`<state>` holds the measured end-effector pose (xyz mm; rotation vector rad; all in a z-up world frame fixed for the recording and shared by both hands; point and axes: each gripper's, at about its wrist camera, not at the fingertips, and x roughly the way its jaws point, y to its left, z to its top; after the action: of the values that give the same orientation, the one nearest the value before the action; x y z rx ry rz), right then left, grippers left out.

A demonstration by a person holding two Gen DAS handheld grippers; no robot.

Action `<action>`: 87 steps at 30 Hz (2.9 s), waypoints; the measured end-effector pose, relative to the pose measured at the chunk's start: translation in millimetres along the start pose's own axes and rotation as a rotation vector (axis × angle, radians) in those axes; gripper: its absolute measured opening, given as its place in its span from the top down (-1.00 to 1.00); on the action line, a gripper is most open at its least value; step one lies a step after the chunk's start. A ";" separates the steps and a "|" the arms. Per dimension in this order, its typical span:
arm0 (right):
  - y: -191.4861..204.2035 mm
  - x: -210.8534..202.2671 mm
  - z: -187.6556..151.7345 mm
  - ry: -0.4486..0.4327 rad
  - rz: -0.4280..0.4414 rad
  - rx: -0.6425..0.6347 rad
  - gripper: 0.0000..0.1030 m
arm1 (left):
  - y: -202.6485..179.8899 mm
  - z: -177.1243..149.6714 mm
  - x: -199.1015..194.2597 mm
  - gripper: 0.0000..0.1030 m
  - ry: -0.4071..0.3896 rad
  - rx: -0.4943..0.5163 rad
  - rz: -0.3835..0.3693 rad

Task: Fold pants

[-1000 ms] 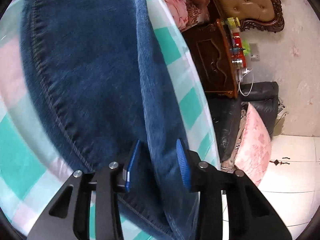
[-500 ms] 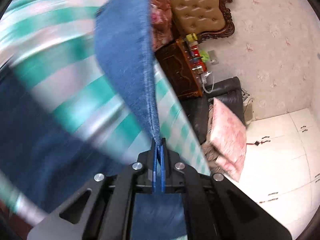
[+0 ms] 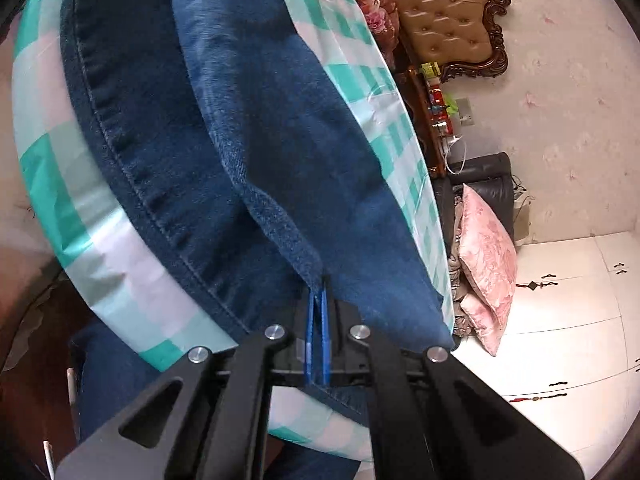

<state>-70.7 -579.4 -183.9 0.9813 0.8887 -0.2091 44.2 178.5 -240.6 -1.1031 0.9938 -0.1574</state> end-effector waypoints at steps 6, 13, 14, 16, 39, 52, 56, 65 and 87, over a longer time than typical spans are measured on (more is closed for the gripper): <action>20.7 2.7 -10.2 0.005 0.020 0.034 -0.38 | 6.3 -2.8 -4.0 0.95 0.001 -0.012 -0.008; 32.3 43.4 -16.6 0.088 -0.028 0.073 -0.38 | 9.0 -2.5 -1.8 0.95 0.003 -0.019 -0.023; 33.5 49.3 -17.4 0.094 -0.038 0.089 -0.31 | 9.3 -0.3 0.0 0.95 0.006 -0.020 -0.024; 37.2 50.6 -17.5 0.074 -0.067 0.093 0.37 | 10.0 2.0 1.4 0.95 0.018 -0.026 -0.027; 35.2 57.6 -6.7 0.018 -0.301 -0.069 0.98 | 38.1 -33.7 0.8 0.82 0.037 -0.034 -0.013; 33.2 52.8 -15.4 -0.001 -0.356 -0.088 0.98 | 102.2 97.8 -86.9 0.96 -0.218 -0.134 0.014; 46.6 32.9 -11.0 -0.048 -0.338 -0.086 0.98 | 72.6 103.3 -106.0 0.95 -0.230 -0.044 0.013; 39.0 35.5 -4.8 -0.057 -0.384 -0.080 0.98 | 119.2 90.4 -91.5 0.95 -0.164 -0.130 0.046; 159.5 41.6 -5.9 -0.189 -0.536 -0.605 -0.13 | 8.4 181.3 -69.5 -0.40 -0.220 0.503 0.476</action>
<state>36.7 -474.9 -114.9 0.1461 0.9468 -0.4475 134.2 343.2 -190.3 -0.3985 0.9246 0.0972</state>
